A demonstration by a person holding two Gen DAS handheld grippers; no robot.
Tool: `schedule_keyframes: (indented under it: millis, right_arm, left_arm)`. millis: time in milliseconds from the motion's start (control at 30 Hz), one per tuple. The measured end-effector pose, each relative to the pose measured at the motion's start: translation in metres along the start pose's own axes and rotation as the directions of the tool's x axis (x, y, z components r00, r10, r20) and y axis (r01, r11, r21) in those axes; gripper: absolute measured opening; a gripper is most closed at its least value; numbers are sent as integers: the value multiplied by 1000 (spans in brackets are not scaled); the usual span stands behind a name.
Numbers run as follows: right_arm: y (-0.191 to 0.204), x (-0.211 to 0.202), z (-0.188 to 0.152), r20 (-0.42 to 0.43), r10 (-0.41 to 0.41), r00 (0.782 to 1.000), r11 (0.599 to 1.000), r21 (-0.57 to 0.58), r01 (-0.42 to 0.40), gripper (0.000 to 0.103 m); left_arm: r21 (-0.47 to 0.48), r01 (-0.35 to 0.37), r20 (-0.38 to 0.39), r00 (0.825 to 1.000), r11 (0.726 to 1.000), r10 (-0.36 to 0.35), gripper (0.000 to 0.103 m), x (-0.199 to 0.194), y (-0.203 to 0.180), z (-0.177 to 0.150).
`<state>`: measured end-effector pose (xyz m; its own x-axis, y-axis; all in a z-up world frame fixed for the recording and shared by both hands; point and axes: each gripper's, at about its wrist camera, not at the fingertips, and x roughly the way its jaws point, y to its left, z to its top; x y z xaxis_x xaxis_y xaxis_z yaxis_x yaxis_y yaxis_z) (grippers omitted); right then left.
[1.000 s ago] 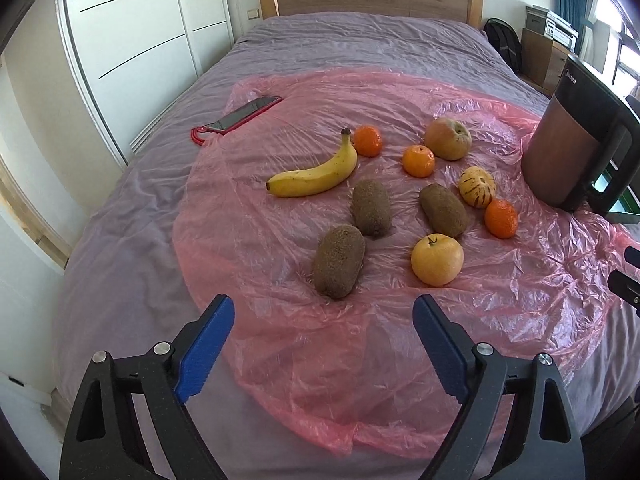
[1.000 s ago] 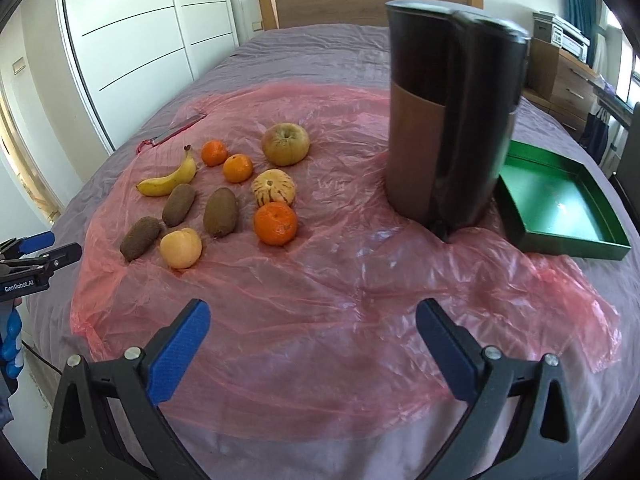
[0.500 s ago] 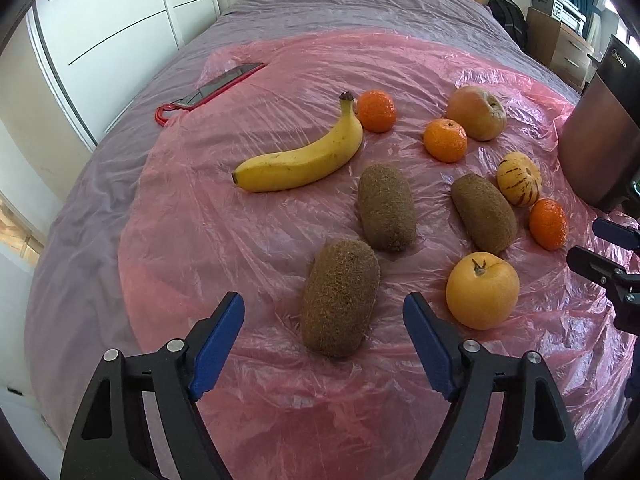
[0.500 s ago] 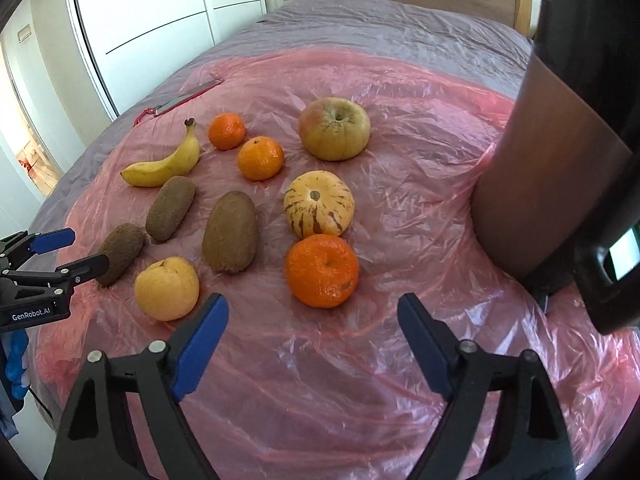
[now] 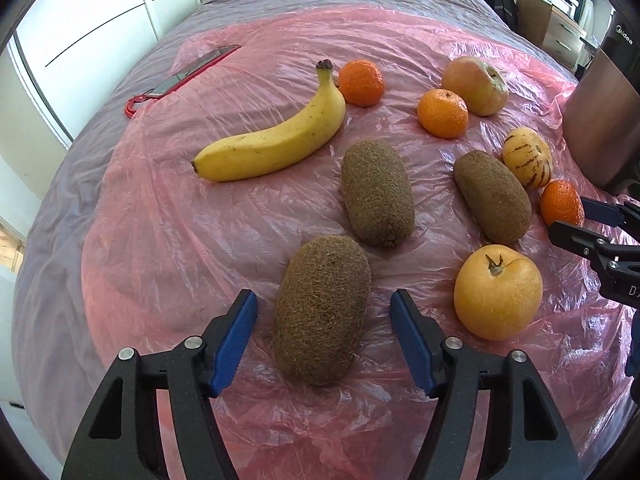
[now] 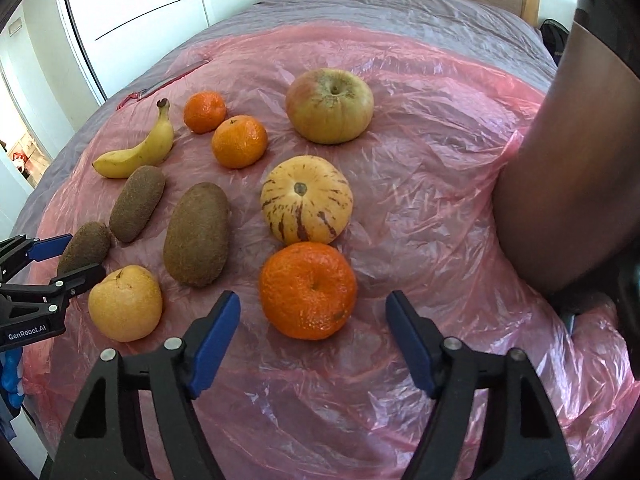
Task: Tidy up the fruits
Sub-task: 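Grasp a kiwi with the left tool while the right tool grasps a mandarin, then lift the kiwi with the left tool while the right tool lifts the mandarin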
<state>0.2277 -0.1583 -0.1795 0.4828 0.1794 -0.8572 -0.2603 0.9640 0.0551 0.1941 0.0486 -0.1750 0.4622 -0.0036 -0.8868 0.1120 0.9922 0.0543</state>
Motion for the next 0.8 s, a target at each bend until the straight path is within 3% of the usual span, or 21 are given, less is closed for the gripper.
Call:
schedule_keyframes:
  millis: [200, 500, 567, 800]
  right_arm:
    - [5, 7, 1, -5, -12, 1000, 999, -33, 12, 82]
    - [5, 14, 1, -10, -6, 1000, 999, -42, 6, 55]
    - [3, 15, 0, -8, -1, 1000, 999, -34, 1, 42]
    - [-2, 14, -1, 0, 26, 1000, 999, -19, -26, 41]
  left_arm:
    - [12, 8, -10, 1000, 1000, -8, 53, 4, -3, 1]
    - [21, -10, -15, 1000, 1000, 10, 49, 8, -5, 2]
    - [23, -13, -14, 1000, 1000, 13, 49, 9, -4, 2]
    - [30, -23, -16, 1000, 999, 23, 40, 11, -5, 1]
